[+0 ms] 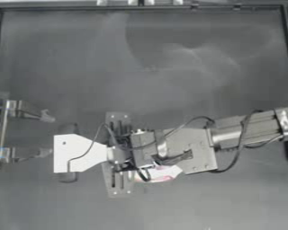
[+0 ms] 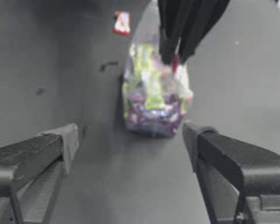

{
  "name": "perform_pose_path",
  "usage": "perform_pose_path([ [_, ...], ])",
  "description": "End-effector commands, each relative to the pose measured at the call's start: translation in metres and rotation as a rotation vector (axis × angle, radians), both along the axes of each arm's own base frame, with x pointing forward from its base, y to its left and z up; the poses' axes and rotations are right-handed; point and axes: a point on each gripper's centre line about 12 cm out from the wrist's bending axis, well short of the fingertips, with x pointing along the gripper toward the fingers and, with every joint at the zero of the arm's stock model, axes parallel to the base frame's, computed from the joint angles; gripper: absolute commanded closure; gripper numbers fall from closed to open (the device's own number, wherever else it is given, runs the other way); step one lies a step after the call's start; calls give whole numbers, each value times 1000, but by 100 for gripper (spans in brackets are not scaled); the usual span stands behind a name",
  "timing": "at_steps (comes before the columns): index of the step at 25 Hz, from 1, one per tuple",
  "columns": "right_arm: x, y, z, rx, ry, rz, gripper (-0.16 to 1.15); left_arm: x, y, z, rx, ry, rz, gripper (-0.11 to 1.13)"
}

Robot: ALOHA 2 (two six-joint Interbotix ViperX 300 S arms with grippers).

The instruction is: Put candy in bag

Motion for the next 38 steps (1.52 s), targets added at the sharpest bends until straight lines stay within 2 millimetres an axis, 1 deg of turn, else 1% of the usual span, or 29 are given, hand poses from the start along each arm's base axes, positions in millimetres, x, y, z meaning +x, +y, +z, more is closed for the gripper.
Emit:
perform_pose_path([
  [1, -10, 1, 36, 12, -104, 4, 70, 8, -1, 5, -2, -8, -7, 1],
  [7, -19, 0, 37, 23, -151, 9, 71, 18, -4, 5, -3, 3, -18, 1],
  [15, -24, 0, 32, 23, -149, 13, 71, 41, -12, 5, 0, -17, -52, 1],
  [22, -29, 0, 28, 27, -164, 18, 71, 71, -19, -6, 5, 8, -72, 1],
  [28, -31, -2, 27, 4, -168, 21, 71, 89, -22, -12, -4, 9, -69, 1],
  [33, -30, -3, 27, -3, -180, 24, 71, 101, -26, -15, -12, 3, -69, 2],
  [38, -33, -4, 26, -8, -190, 17, 72, 108, -29, -19, -23, -22, -63, 2],
])
